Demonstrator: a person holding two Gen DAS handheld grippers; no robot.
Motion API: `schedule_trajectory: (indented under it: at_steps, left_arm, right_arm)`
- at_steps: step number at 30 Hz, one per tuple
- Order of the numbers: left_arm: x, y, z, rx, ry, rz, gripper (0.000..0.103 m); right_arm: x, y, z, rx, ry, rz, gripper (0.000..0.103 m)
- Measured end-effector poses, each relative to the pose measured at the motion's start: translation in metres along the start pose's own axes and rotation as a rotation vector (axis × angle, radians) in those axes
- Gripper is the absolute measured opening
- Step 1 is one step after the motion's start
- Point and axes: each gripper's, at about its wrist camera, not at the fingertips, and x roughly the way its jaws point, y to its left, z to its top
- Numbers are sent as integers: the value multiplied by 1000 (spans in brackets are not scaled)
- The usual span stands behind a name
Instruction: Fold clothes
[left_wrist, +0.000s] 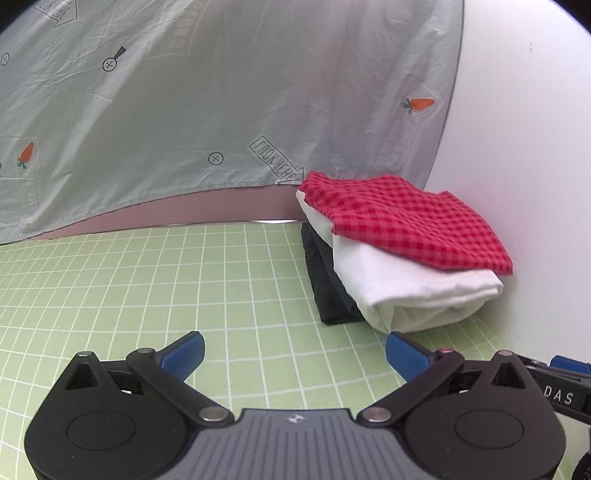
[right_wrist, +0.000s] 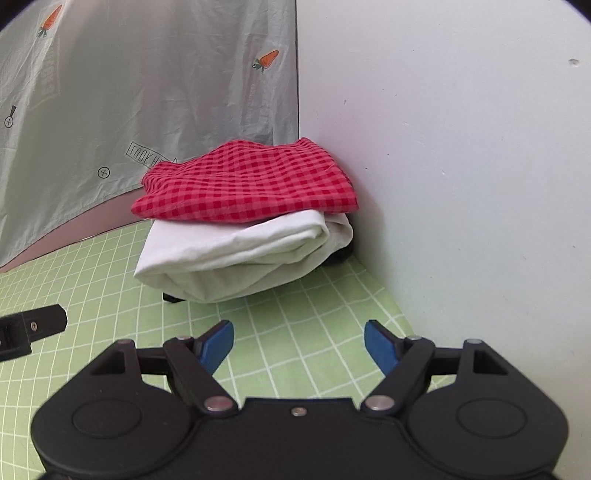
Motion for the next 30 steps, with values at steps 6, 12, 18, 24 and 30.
schedule_trajectory:
  at_steps: [6,12,18,24,30]
  left_arm:
    - [-43,16,-31,62,-1,-45,103]
    - [-77,30,-49,59,-17,-66,103]
    - [-95,38,-61,60,-20,-84,103]
    - [-110,42,-69,83,-31,-94,103]
    - [-120,45,-74,91,-34,-101,103]
  right_arm:
    - [-52,13,-30,-6,-29,2,101]
    - [-90,25,-59,2,-40,0,103]
    - [-118,31,-78,1,-48,-10,103]
    - [-134,34,-90,5,-64,-20,103]
    - [-145,37,-97,9,-76,-33,103]
